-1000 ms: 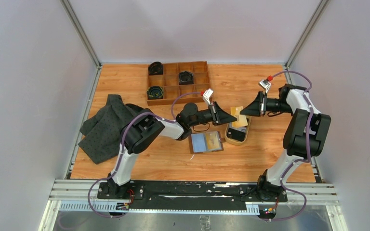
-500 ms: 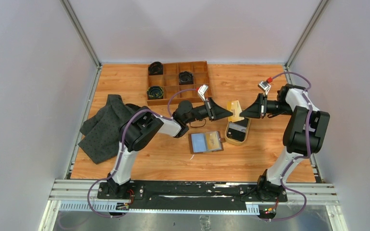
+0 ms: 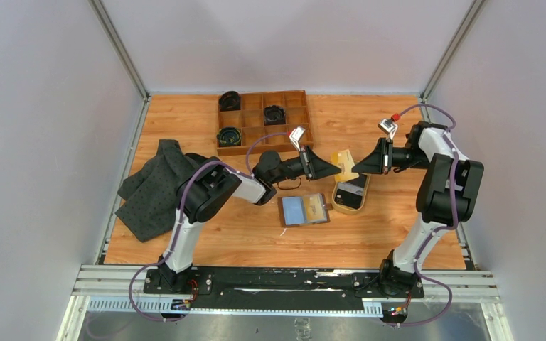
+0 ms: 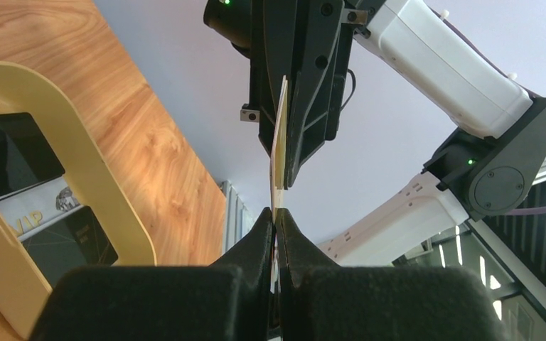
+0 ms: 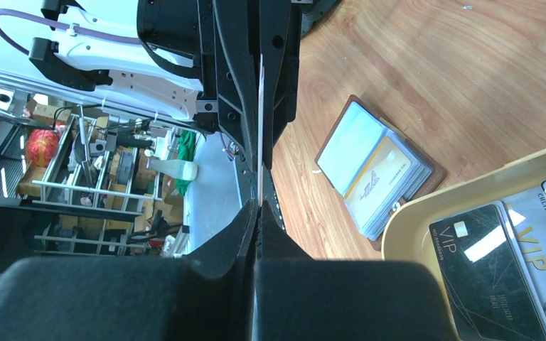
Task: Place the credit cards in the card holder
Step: Place the credit card in the storage box.
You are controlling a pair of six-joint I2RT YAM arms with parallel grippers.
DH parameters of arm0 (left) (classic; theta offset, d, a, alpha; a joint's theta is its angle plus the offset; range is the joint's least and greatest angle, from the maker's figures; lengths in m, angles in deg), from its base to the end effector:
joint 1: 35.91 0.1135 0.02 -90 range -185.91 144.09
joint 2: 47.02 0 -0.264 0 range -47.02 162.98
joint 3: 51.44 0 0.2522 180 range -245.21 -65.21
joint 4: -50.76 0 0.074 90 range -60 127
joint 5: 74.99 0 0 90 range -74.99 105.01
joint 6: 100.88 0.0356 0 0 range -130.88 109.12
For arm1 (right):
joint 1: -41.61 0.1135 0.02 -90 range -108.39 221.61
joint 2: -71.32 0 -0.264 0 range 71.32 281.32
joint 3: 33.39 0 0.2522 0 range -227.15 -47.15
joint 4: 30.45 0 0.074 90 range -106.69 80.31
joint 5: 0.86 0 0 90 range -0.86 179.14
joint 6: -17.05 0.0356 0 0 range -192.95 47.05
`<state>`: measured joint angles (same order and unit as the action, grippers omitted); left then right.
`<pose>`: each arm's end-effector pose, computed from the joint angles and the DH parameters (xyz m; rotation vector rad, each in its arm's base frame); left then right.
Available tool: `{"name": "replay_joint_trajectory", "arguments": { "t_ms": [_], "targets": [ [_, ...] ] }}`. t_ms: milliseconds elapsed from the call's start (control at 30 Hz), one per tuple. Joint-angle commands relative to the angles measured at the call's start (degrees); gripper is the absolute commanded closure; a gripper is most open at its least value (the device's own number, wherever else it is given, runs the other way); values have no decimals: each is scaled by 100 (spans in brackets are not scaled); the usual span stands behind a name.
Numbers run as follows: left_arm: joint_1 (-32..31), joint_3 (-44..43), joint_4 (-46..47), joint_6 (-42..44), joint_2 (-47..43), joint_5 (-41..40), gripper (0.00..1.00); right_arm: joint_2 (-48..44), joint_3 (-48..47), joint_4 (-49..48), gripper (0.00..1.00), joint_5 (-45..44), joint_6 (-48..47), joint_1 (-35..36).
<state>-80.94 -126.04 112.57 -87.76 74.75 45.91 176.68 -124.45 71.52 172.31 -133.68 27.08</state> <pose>0.2921 -0.3183 0.1794 0.1132 1.7197 -2.0544 0.2990 -0.0410 0.2356 -0.3983 1.9751 1.6677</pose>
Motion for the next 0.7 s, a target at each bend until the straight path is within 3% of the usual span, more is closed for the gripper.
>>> {"name": "replay_joint_trajectory", "arguments": {
  "t_ms": [0, 400, 667],
  "targets": [
    [234, 315, 263, 15, -127, 211, 100, 41, -144, 220, 100, 62, -229, -15],
    [259, 348, 538, -110, -105, 584, 100, 57, -171, 209, 100, -30, -241, 52],
    [393, 1054, 373, 241, -676, 732, 100, -93, -57, -767, 100, -469, 821, -203]
  ]
}}
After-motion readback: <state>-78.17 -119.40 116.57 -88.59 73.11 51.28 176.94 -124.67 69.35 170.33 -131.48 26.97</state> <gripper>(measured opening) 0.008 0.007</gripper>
